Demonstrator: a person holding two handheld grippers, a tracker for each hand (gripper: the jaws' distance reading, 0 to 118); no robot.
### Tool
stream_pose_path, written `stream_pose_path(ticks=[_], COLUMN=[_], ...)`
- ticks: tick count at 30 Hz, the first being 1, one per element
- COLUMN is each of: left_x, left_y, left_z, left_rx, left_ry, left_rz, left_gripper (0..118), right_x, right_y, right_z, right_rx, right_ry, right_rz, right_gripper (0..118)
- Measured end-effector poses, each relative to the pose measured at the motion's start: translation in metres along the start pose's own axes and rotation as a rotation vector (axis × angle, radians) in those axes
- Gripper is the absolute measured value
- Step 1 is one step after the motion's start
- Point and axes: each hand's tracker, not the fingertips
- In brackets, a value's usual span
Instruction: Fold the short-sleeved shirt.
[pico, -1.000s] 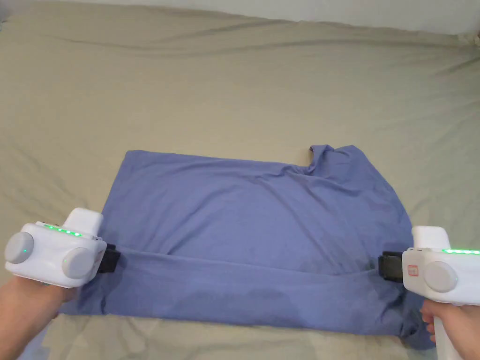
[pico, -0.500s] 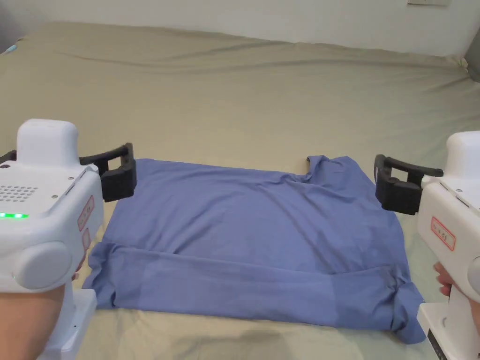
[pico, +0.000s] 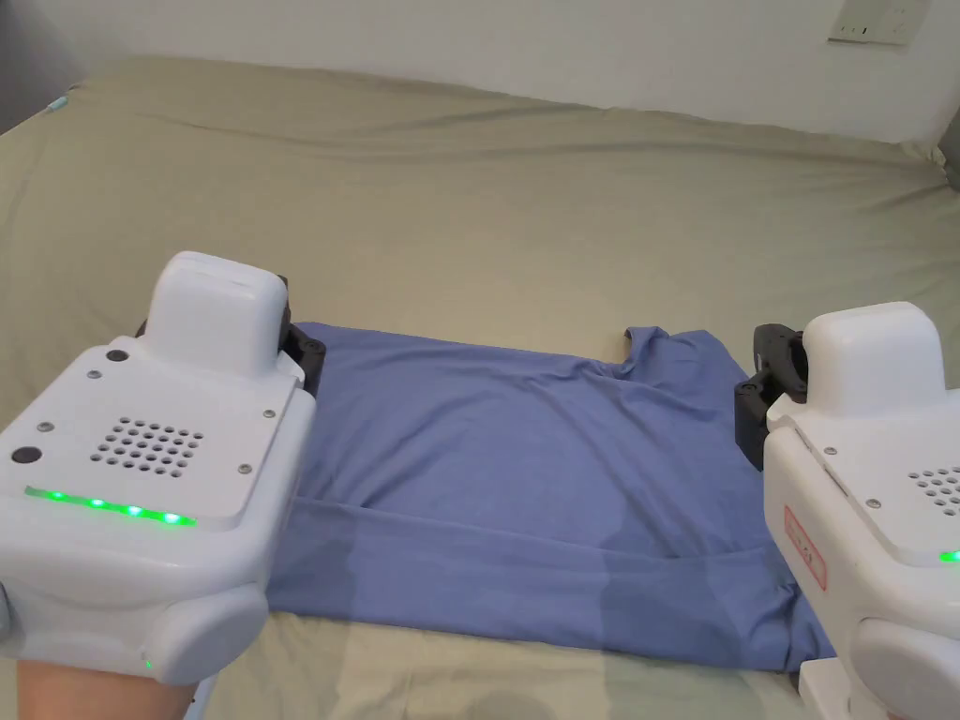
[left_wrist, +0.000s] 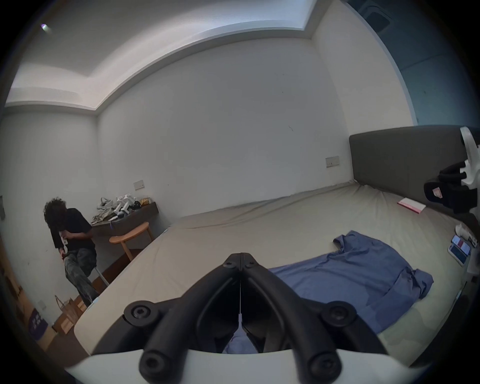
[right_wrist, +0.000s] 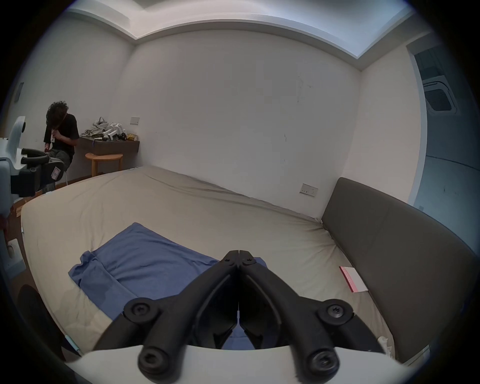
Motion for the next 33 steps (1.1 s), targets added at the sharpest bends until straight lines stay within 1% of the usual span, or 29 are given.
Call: stream_pose_path(ticks=[2, 4, 6, 7, 8, 9, 10, 11, 12, 14, 15, 16, 19, 20, 22, 23, 24, 25, 26, 27, 28, 29, 30, 31, 32, 33], left_x=[0.000, -0.003, -0.008, -0.013, -0.016, -0.019, -0.023, -0.026, -0.030, -0.037, -0.041, -0.045, -0.056, -0.057, -0.054, -0.046, -0.039, -0.036, -0.032, -0.028, -0.024, -0.024, -0.026, -0.028, -0.028, -0.027], left_y=[-0.005, -0.024, -0.052, -0.072, -0.091, -0.115, -0.135, -0.154, -0.173, -0.202, -0.215, -0.224, -0.237, -0.238, -0.238, -0.239, -0.241, -0.237, -0.234, -0.232, -0.232, -0.230, -0.228, -0.224, -0.220, -0.212], left_z=[-0.005, -0.018, -0.037, -0.046, -0.052, -0.060, -0.065, -0.070, -0.077, -0.089, -0.096, -0.104, -0.119, -0.122, -0.126, -0.128, -0.128, -0.124, -0.125, -0.127, -0.129, -0.128, -0.127, -0.126, -0.123, -0.118], left_rx=[-0.038, -0.147, -0.297, -0.375, -0.448, -0.520, -0.577, -0.628, -0.682, -0.748, -0.770, -0.796, -0.805, -0.795, -0.809, -0.826, -0.820, -0.797, -0.803, -0.802, -0.809, -0.818, -0.815, -0.811, -0.804, -0.782], left_ry=[-0.029, -0.066, -0.122, -0.159, -0.164, -0.129, -0.101, -0.081, -0.060, -0.043, -0.020, 0.006, 0.065, 0.076, 0.045, -0.017, -0.065, -0.043, -0.049, -0.102, -0.095, -0.068, -0.086, -0.088, -0.092, -0.082], left_rz=[-0.001, 0.010, 0.023, 0.063, 0.099, 0.122, 0.124, 0.126, 0.137, 0.194, 0.223, 0.228, 0.274, 0.295, 0.296, 0.262, 0.261, 0.266, 0.253, 0.248, 0.240, 0.200, 0.188, 0.182, 0.146, 0.101], left_gripper=[0, 0, 0, 0, 3, 13, 31, 61, 77, 96, 102, 105, 104, 97, 65, 60, 55, 50, 35, 20, 11, 10, 9, 9, 9, 9], right_x=[0.002, 0.003, 0.005, 0.007, 0.009, 0.011, 0.013, 0.015, 0.017, 0.022, 0.026, 0.029, 0.040, 0.044, 0.050, 0.054, 0.058, 0.062, 0.067, 0.071, 0.075, 0.079, 0.083, 0.087, 0.092, 0.097], right_y=[-0.001, -0.005, -0.011, -0.015, -0.019, -0.025, -0.030, -0.035, -0.042, -0.053, -0.060, -0.065, -0.079, -0.083, -0.089, -0.091, -0.094, -0.096, -0.098, -0.100, -0.102, -0.105, -0.108, -0.112, -0.119, -0.126], right_z=[0.000, -0.003, -0.005, -0.005, -0.006, -0.007, -0.008, -0.009, -0.011, -0.014, -0.015, -0.016, -0.017, -0.017, -0.017, -0.018, -0.019, -0.021, -0.022, -0.024, -0.027, -0.031, -0.036, -0.041, -0.048, -0.054], right_rx=[-0.008, -0.020, -0.035, -0.046, -0.061, -0.079, -0.093, -0.109, -0.129, -0.167, -0.189, -0.210, -0.261, -0.276, -0.298, -0.312, -0.328, -0.343, -0.356, -0.362, -0.371, -0.385, -0.405, -0.425, -0.460, -0.498], right_ry=[0.009, 0.008, 0.004, 0.004, 0.005, 0.005, 0.005, 0.002, -0.005, -0.006, -0.008, -0.013, -0.027, -0.034, -0.049, -0.056, -0.062, -0.065, -0.071, -0.082, -0.092, -0.101, -0.119, -0.133, -0.141, -0.144], right_rz=[-0.013, -0.015, -0.016, -0.021, -0.025, -0.024, -0.022, -0.018, -0.012, -0.010, -0.014, -0.019, -0.020, -0.017, -0.016, -0.017, -0.023, -0.035, -0.051, -0.066, -0.075, -0.083, -0.096, -0.115, -0.130, -0.153], right_gripper=[1, 1, 1, 1, 1, 1, 1, 1, 1, 1, 1, 1, 1, 1, 1, 1, 1, 1, 1, 1, 1, 1, 1, 6, 33, 68])
